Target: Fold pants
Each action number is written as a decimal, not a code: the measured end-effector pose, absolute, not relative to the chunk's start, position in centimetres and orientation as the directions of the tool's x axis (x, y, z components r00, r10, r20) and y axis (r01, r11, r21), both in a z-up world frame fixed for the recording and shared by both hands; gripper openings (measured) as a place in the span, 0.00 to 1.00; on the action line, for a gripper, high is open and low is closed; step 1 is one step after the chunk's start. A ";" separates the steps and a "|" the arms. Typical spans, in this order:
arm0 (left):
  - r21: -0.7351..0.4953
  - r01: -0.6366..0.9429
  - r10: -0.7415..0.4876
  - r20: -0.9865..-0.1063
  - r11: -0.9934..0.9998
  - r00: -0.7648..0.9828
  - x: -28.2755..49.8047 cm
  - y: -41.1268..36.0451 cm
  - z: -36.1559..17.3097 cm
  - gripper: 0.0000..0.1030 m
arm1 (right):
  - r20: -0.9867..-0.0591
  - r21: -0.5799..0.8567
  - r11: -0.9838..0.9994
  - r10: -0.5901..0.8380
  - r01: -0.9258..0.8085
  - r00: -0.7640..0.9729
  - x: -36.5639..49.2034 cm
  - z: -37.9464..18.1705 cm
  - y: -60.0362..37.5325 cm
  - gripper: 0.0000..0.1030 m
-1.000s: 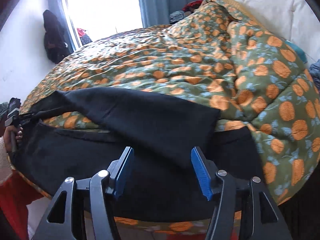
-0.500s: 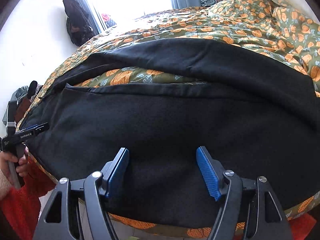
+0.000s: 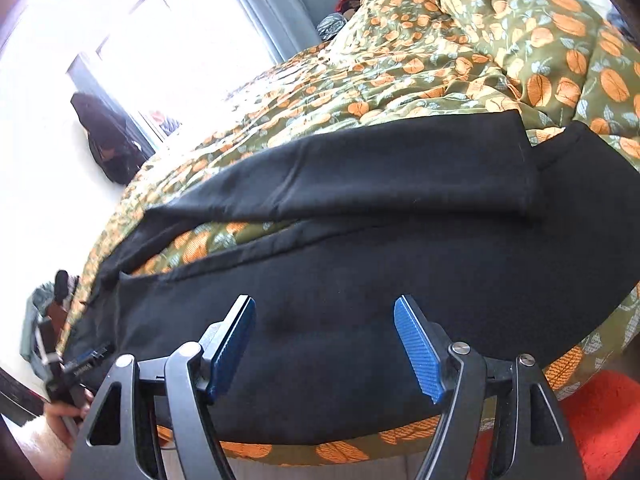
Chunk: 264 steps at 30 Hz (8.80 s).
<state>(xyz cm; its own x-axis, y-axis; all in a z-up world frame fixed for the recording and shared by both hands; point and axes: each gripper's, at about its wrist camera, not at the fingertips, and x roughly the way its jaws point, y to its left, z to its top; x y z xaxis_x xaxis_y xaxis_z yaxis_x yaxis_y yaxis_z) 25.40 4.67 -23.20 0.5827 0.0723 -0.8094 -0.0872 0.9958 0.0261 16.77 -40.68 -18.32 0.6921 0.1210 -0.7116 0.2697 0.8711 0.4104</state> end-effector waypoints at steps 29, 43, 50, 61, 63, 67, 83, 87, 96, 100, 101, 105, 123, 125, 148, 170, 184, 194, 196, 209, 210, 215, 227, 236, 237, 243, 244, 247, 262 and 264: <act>-0.679 -0.210 -0.557 -0.711 0.704 0.430 47.4 5.8 -19.0 0.98 | -0.254 0.721 0.686 0.394 -0.098 0.883 13.5 -3.8 -47.1 0.05; -0.620 -0.013 -0.411 -0.535 0.784 0.738 32.1 10.8 -5.1 0.06 | -0.360 0.696 0.718 0.380 -0.027 0.852 15.7 -6.0 -53.8 0.05; -0.484 -0.188 -0.364 -0.817 0.855 0.447 24.2 8.2 -20.5 0.06 | -0.840 0.362 0.902 0.206 0.235 0.502 16.5 -13.5 -54.9 0.07; -0.417 -0.114 -0.333 -0.838 0.902 0.432 23.7 5.1 -20.7 0.06 | -0.876 0.347 0.848 0.142 0.400 0.461 14.2 -17.3 -56.9 0.25; -0.407 -0.109 -0.326 -0.841 0.907 0.431 23.7 4.8 -20.7 0.06 | -0.848 0.400 0.809 0.149 0.430 0.509 13.7 -17.0 -57.9 0.27; -0.408 -0.074 -0.343 -0.841 0.910 0.417 23.7 3.8 -20.5 0.07 | -0.845 0.337 0.795 0.019 0.504 0.534 12.4 -15.8 -58.7 0.11; -0.296 0.016 -0.277 -0.875 0.955 0.397 24.2 0.5 -20.9 0.21 | -0.871 0.064 0.806 -0.243 0.589 0.427 12.6 -15.0 -58.2 0.12; -0.234 0.068 -0.242 -0.901 0.970 0.359 22.3 0.4 -19.7 0.47 | -0.825 0.029 0.778 -0.336 0.627 0.454 11.3 -13.6 -57.3 0.60; -0.121 0.010 -0.108 -0.837 0.993 0.537 21.2 5.5 -14.1 0.65 | -0.692 -0.041 0.918 -0.311 0.394 0.651 11.4 -9.9 -52.1 0.73; -0.045 -0.015 -0.030 -0.845 0.999 0.533 25.2 5.5 -17.0 0.68 | -0.793 -0.003 0.946 -0.199 0.324 0.576 14.9 -12.5 -52.2 0.73; 0.003 -0.011 0.008 -0.870 1.000 0.492 26.1 5.5 -18.3 0.62 | -0.822 0.024 0.944 -0.168 0.329 0.544 15.5 -13.5 -52.8 0.73; 0.077 0.056 0.036 -0.847 0.995 0.530 24.3 5.3 -20.4 0.65 | -0.924 0.122 0.915 -0.037 0.384 0.381 16.7 -17.6 -55.4 0.73; 0.033 0.052 0.000 -0.843 0.998 0.537 24.0 5.0 -21.7 0.87 | -0.933 0.101 0.927 -0.038 0.361 0.359 17.5 -18.6 -54.9 0.85; 0.035 0.053 0.001 -0.844 0.998 0.536 24.1 4.9 -21.8 0.88 | -0.928 0.117 0.922 -0.030 0.368 0.371 17.3 -18.5 -55.0 0.85; 0.040 0.061 0.002 -0.855 0.997 0.519 24.5 4.6 -22.2 0.93 | -0.897 0.032 0.933 -0.132 0.359 0.421 16.5 -16.8 -53.8 0.84; 0.054 0.131 -0.040 -0.783 0.990 0.621 23.1 -0.6 -15.2 0.95 | -0.620 -0.152 0.904 -0.402 0.400 0.674 11.5 -10.3 -50.4 0.84; 0.029 0.422 -0.191 -0.862 0.906 0.470 32.1 -19.3 -16.0 0.94 | -0.633 -0.190 0.901 -0.415 0.389 0.653 11.6 -10.9 -50.2 0.85; 0.134 0.409 -0.065 -0.897 0.902 0.438 34.5 -24.1 -20.3 0.94 | -0.645 -0.112 0.898 -0.391 0.425 0.657 10.9 -10.6 -52.1 0.85; 0.122 0.413 -0.075 -0.900 0.902 0.429 33.3 -23.8 -20.6 0.94 | -0.640 -0.103 0.898 -0.390 0.429 0.663 10.7 -10.5 -52.1 0.85; 0.129 0.524 -0.123 -0.900 0.842 0.419 23.4 -23.9 -21.4 0.95 | -0.658 -0.078 0.899 -0.372 0.432 0.655 11.0 -10.8 -52.2 0.85; 0.125 0.515 -0.122 -0.900 0.848 0.419 23.5 -23.9 -21.5 0.95 | -0.661 -0.054 0.898 -0.361 0.438 0.658 10.8 -10.8 -52.5 0.85; 0.131 0.506 -0.110 -0.901 0.853 0.419 23.9 -24.2 -22.3 0.99 | -0.611 0.221 0.817 -0.310 0.533 0.728 6.9 -10.3 -57.1 0.85; 0.123 0.501 -0.119 -0.898 0.856 0.423 24.3 -24.3 -22.5 1.00 | -0.659 0.696 0.501 0.162 0.514 0.735 4.9 -15.6 -62.5 0.76; 0.119 0.502 -0.119 -0.901 0.857 0.417 24.3 -23.7 -22.4 0.99 | -0.714 0.675 0.490 0.246 0.551 0.655 9.6 -18.9 -62.8 0.66; 0.119 0.503 -0.120 -0.901 0.856 0.417 24.3 -23.8 -22.4 1.00 | -0.715 0.674 0.492 0.245 0.551 0.654 9.8 -18.9 -62.6 0.64; 0.117 0.503 -0.122 -0.901 0.856 0.417 24.3 -23.7 -22.5 1.00 | -0.724 0.661 0.503 0.233 0.557 0.649 10.2 -19.2 -62.5 0.51; 0.115 0.503 -0.124 -0.901 0.856 0.416 24.3 -23.7 -22.5 1.00 | -0.718 0.661 0.512 0.223 0.548 0.659 10.1 -18.9 -62.3 0.30; 0.115 0.505 -0.124 -0.901 0.856 0.415 24.4 -23.6 -22.5 0.99 | -0.701 0.661 0.541 0.197 0.520 0.685 9.8 -18.2 -62.0 0.12; 0.154 0.504 -0.094 -0.896 0.850 0.433 24.2 -24.4 -23.0 1.00 | -0.714 0.596 0.623 0.123 0.507 0.689 11.1 -16.8 -60.3 0.11; 0.167 0.502 -0.084 -0.895 0.848 0.438 24.2 -24.8 -23.2 1.00 | -0.691 0.618 0.619 0.133 0.485 0.711 11.0 -15.8 -59.8 0.11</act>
<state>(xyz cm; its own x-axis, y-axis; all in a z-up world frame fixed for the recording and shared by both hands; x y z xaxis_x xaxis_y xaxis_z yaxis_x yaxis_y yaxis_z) 24.19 -24.79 -23.19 0.4381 -0.0837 -0.8950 0.5024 0.8484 0.1666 10.96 -59.82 -15.84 0.7108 0.1329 -0.6908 0.4850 0.6187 0.6181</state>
